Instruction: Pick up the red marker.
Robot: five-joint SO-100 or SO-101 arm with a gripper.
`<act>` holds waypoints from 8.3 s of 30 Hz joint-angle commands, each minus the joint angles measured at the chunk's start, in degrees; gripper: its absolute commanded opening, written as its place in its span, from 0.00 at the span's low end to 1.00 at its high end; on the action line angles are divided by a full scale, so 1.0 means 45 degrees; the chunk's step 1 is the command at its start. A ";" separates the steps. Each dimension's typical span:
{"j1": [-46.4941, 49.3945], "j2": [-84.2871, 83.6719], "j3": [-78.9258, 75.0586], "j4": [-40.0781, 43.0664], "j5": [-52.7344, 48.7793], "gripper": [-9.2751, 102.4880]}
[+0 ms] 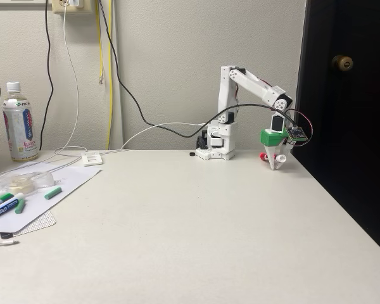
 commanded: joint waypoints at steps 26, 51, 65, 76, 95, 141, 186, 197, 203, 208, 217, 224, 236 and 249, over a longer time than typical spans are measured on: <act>0.0137 -0.0234 -0.0566 0.0059 -0.0156 0.27; 0.0254 0.0293 -0.0723 0.0195 -0.0332 0.20; 0.0352 0.0684 -0.0801 0.0254 -0.0430 0.10; 0.0527 0.0859 -0.0957 0.0293 -0.0430 0.08; 0.1309 0.0820 -0.6875 0.4609 0.0801 0.08; 1.0176 0.3848 -1.3848 0.5781 0.7500 0.08; 1.3496 1.9590 0.5723 -0.0703 0.8828 0.08; 1.3145 2.1230 0.7656 -0.0977 0.8320 0.08; 1.3027 2.1230 0.8574 -0.1582 0.8262 0.08; 1.3086 2.1230 0.9629 -0.2402 0.8340 0.08; 1.3164 2.1230 1.1230 -0.3848 0.8379 0.08; 1.3203 2.1230 1.1855 -0.4629 0.8379 0.08; 1.3203 2.1230 1.1914 -0.4746 0.8379 0.08; 1.3203 2.1230 1.1914 -0.4688 0.8340 0.08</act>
